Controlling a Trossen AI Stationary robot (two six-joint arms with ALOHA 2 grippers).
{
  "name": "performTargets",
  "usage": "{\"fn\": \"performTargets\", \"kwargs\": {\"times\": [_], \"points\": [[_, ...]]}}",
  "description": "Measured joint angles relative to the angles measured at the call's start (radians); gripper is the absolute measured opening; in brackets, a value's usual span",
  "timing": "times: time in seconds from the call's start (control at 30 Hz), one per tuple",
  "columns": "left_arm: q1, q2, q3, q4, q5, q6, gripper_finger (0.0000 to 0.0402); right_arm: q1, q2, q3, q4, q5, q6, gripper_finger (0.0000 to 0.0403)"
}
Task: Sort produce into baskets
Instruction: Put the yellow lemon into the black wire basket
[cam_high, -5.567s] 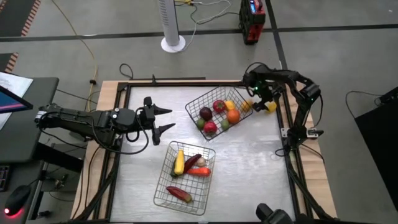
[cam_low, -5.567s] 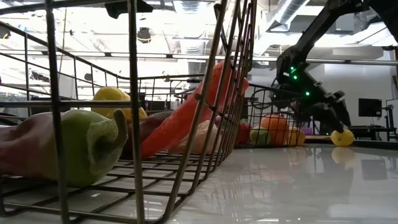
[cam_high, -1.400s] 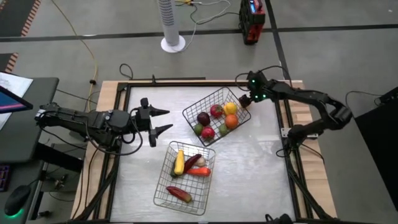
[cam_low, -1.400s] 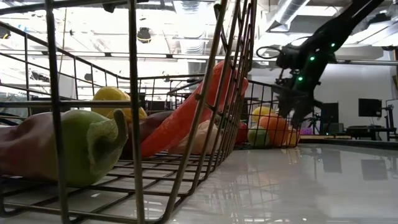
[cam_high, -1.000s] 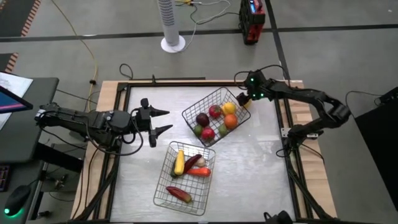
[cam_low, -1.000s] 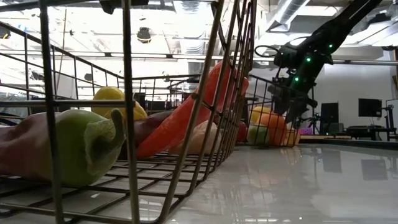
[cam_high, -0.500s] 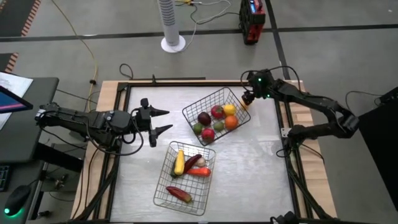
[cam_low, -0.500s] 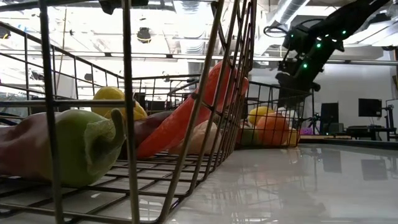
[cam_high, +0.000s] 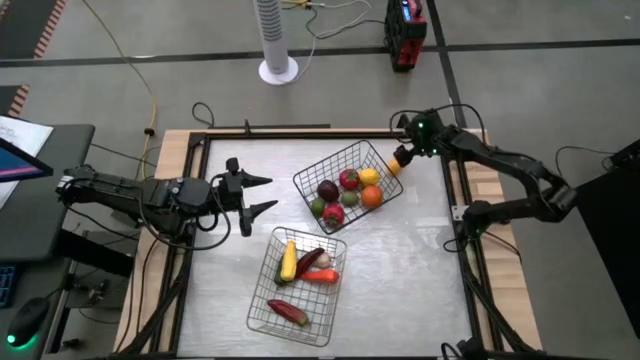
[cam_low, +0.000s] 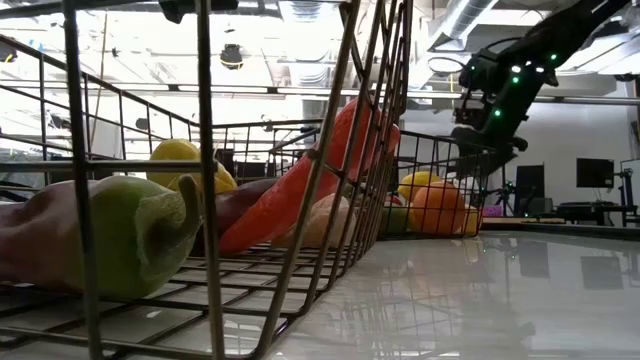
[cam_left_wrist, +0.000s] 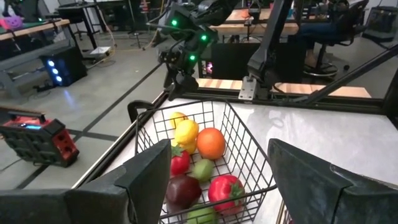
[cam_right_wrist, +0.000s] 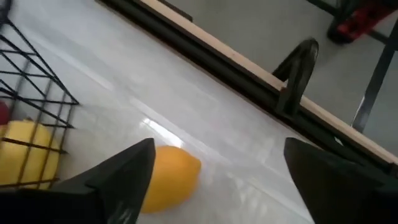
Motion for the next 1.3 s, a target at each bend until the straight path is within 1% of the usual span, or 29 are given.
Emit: {"fn": "performTargets", "kwargs": {"times": [0.07,0.2,0.33,0.47,0.53,0.63,0.8,0.93,1.03,1.17,1.3], "points": [[0.0,0.0,0.0,-0.006,0.0,0.0,0.0256,-0.01,0.01,0.0,-0.006,0.0,0.0,0.0393],[0.0,0.0,0.0,-0.009,-0.001,0.011,0.0256,0.002,0.051,0.001,-0.028,-0.003,-0.008,0.0374],[0.0,0.0,0.0,-0.009,-0.001,0.011,0.0256,0.028,0.107,0.001,-0.034,-0.007,-0.005,0.0371],[0.0,0.0,0.0,-0.014,-0.001,0.0,0.0256,0.036,0.147,0.001,-0.021,-0.064,-0.005,0.0376],[0.0,0.0,0.0,-0.022,0.0,-0.004,0.0256,0.036,0.152,-0.001,-0.006,-0.067,-0.005,0.0376],[0.0,0.0,0.0,-0.033,0.0,-0.005,0.0256,0.035,0.146,-0.036,0.081,-0.079,-0.003,0.0377],[0.0,0.0,0.0,-0.038,-0.001,-0.007,0.0256,0.03,0.135,-0.149,0.204,-0.087,-0.001,0.0377],[0.0,0.0,0.0,-0.027,0.0,-0.004,0.0256,0.058,0.135,-0.197,0.298,-0.091,0.003,0.0376],[0.0,0.0,0.0,-0.024,0.0,-0.008,0.0256,0.074,0.135,-0.202,0.289,-0.078,0.023,0.0373],[0.0,0.0,0.0,-0.021,0.0,-0.008,0.0256,0.076,0.135,-0.201,0.274,-0.059,0.034,0.0361],[0.0,0.0,0.0,-0.022,0.0,-0.008,0.0256,0.075,0.135,-0.201,0.218,-0.035,0.034,0.0321]]}}
